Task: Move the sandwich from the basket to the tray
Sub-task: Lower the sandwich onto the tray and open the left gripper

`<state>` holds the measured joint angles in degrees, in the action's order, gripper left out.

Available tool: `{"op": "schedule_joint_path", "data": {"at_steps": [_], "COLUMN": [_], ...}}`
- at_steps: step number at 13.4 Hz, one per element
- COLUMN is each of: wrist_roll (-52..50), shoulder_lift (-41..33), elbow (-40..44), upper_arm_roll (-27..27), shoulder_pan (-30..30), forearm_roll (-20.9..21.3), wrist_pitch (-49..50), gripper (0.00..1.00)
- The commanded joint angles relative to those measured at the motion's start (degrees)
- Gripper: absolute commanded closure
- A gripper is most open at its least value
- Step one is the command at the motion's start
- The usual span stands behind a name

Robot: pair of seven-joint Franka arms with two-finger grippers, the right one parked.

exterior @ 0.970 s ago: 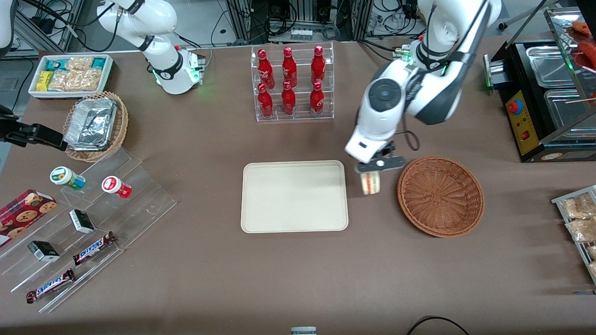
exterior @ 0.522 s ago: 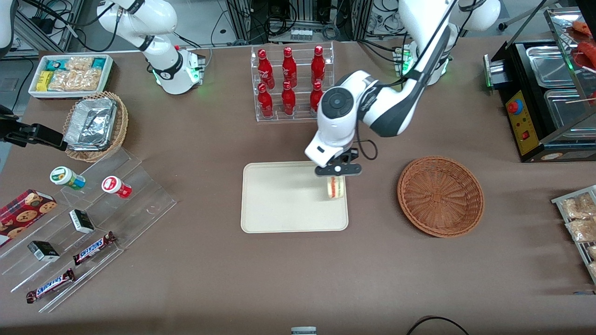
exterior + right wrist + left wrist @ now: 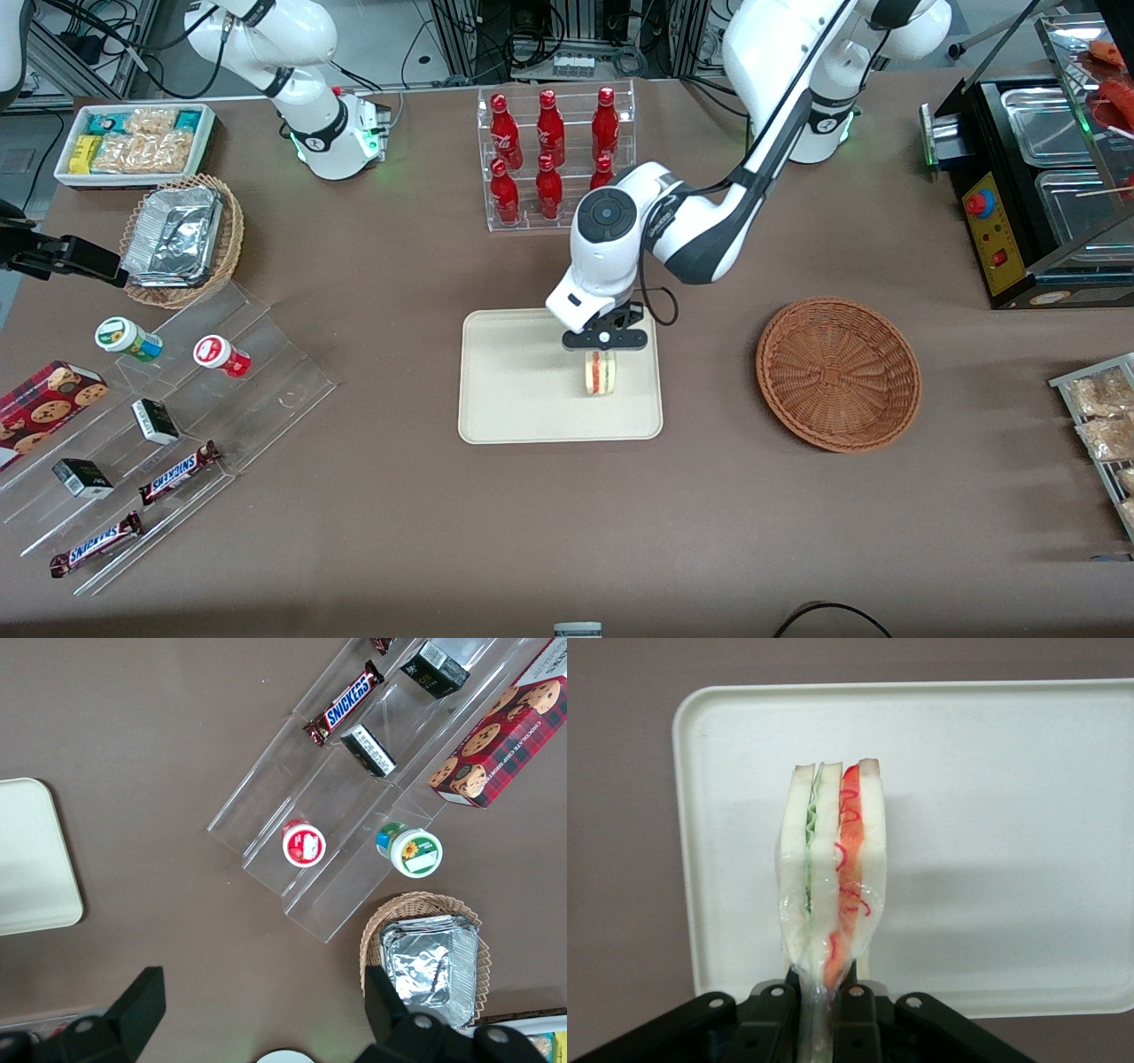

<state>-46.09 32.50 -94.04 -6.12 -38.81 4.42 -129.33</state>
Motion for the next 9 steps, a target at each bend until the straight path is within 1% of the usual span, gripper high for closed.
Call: {"op": "schedule_joint_path", "data": {"at_steps": [1,4,8,9], "wrist_roll": [-0.3,1.3,2.5,2.2], "shoulder_lift": [3.6,6.3,6.7,6.9], "elbow": [2.0,3.8,4.0,4.0], "upper_arm_roll": [-0.6,-0.7,-0.7,-0.7], "shoulder_pan": [-0.6,-0.6,-0.5,-0.5], "forearm_roll": [0.1,0.2,0.1,0.0], "wrist_pitch": [-2.8,-2.5,-2.2,-2.2], "gripper": [1.00,1.00,1.00,0.66]}}
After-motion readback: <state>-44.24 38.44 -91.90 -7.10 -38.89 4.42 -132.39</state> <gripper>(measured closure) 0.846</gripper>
